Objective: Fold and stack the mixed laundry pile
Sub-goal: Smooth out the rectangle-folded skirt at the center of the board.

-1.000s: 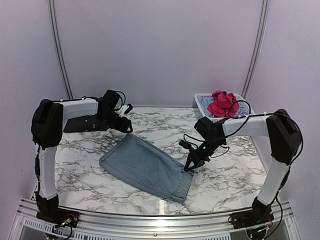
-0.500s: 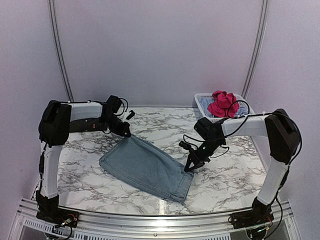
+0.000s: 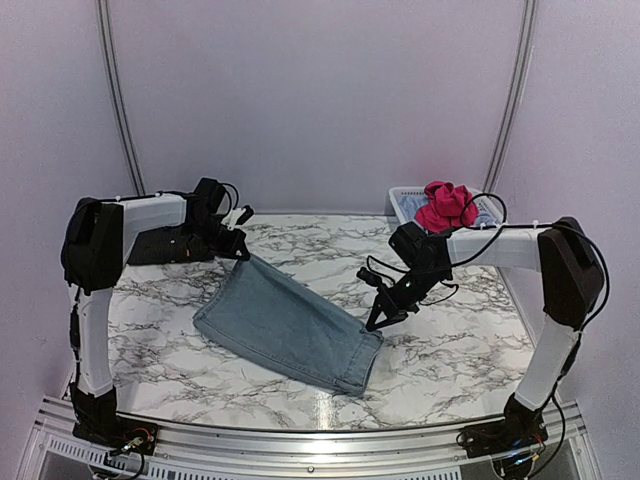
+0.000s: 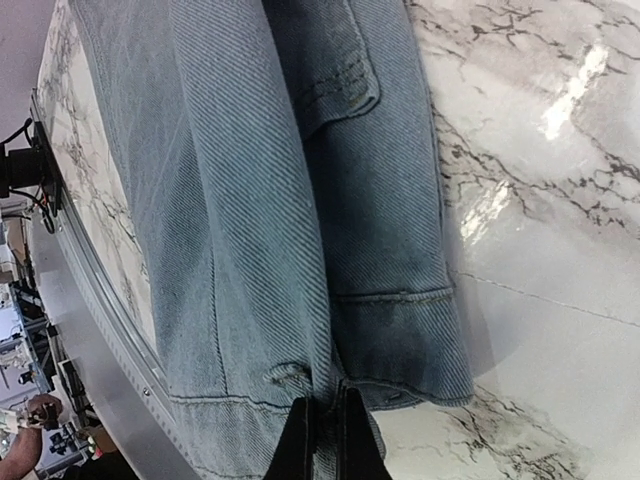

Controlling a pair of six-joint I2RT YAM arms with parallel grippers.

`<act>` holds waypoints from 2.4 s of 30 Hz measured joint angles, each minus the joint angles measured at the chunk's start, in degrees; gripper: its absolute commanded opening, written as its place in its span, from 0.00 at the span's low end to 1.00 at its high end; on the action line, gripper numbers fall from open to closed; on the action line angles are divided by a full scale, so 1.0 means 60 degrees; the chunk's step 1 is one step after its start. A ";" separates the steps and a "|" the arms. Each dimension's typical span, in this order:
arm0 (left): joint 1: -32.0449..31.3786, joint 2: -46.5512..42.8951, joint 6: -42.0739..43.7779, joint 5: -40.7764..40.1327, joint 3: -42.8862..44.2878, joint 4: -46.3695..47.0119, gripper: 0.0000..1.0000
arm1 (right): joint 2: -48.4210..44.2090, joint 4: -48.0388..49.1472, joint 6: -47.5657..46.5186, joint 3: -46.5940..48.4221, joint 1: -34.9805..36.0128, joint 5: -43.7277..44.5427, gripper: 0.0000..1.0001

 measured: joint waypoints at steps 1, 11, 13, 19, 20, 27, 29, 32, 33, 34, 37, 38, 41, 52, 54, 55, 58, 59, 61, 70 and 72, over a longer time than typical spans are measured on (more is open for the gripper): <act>0.0004 0.0018 -0.0022 0.0007 0.0055 -0.0011 0.00 | 0.0004 0.0015 -0.0007 0.0026 -0.0033 0.0011 0.00; 0.0076 0.1075 -0.0605 -0.0444 0.1075 0.0109 0.02 | 0.1202 0.0284 -0.0022 0.1031 -0.0528 0.0543 0.00; 0.0076 0.1413 -0.0765 -0.0546 0.1231 0.0120 0.12 | 0.1588 0.0433 -0.0018 0.1093 -0.0532 0.0645 0.00; 0.0087 0.1625 -0.1308 -0.1173 0.1319 0.0288 0.85 | 0.1942 0.0612 -0.0018 0.1118 -0.0561 0.0554 0.00; 0.0098 0.1526 -0.1333 -0.1373 0.1217 0.0328 0.89 | 0.1927 0.0685 -0.0018 0.1053 -0.0565 0.0525 0.00; 0.0131 -0.1537 -0.1894 -0.1796 -0.1486 0.0656 0.99 | 0.1107 0.2248 0.0102 -0.0528 -0.0623 0.0255 0.00; -0.0015 -0.2820 -0.2106 -0.1803 -0.2568 0.0889 0.99 | 0.0729 0.2645 0.0251 -0.1151 -0.0583 0.0197 0.00; -0.0816 -0.4466 -0.2510 -0.1810 -0.4299 0.1271 0.99 | 0.0007 0.2976 0.0557 -0.2178 -0.0372 0.0040 0.00; -0.1177 -0.4750 -0.2648 -0.1792 -0.4728 0.1337 0.99 | -0.0157 0.3053 0.0674 -0.2415 -0.0288 -0.0025 0.00; -0.1672 -0.4998 -0.2852 -0.1807 -0.5278 0.1534 0.99 | -0.0342 0.3155 0.0823 -0.2703 -0.0182 -0.0131 0.00; -0.2849 -0.5104 -0.3574 -0.1730 -0.6747 0.2058 0.99 | -0.0823 0.3457 0.1293 -0.3472 0.0149 -0.0495 0.00; -0.3049 -0.5027 -0.3814 -0.1716 -0.7198 0.2167 0.99 | -0.0933 0.3523 0.1402 -0.3654 0.0237 -0.0634 0.00; -0.3049 -0.4681 -0.4277 -0.1989 -0.7479 0.2528 0.99 | -0.1195 0.3723 0.1818 -0.4218 0.0546 -0.1198 0.00; -0.2677 -0.0663 -0.3009 -0.3009 -0.2535 0.2273 0.99 | -0.0324 0.3923 0.2699 -0.3592 0.1446 -0.2761 0.36; -0.2430 -0.0350 -0.2663 -0.3133 -0.1945 0.2036 0.99 | -0.0393 0.3519 0.2597 -0.3184 0.1453 -0.2750 0.42; -0.2284 -0.0335 -0.2488 -0.3187 -0.1796 0.1916 0.99 | -0.0466 0.3308 0.2550 -0.2994 0.1439 -0.2681 0.43; -0.2004 -0.0696 -0.2069 -0.3391 -0.1628 0.1708 0.99 | -0.0965 0.2667 0.2342 -0.2335 0.1290 -0.2433 0.45; -0.1931 -0.0987 -0.1945 -0.3464 -0.1650 0.1636 0.99 | -0.1137 0.2546 0.2310 -0.2124 0.1202 -0.2364 0.46; -0.1916 -0.1774 -0.1752 -0.3588 -0.1792 0.1610 0.99 | -0.1446 0.2426 0.2240 -0.1647 0.0973 -0.2215 0.46; -0.2222 -0.6980 -0.3257 -0.2561 -0.4936 0.3286 0.99 | -0.0142 0.2484 0.1854 0.0317 0.1162 -0.2386 0.46; -0.2269 -0.7410 -0.3606 -0.1916 -0.5734 0.3712 0.99 | 0.0328 0.2663 0.1854 0.0306 0.1479 -0.2699 0.44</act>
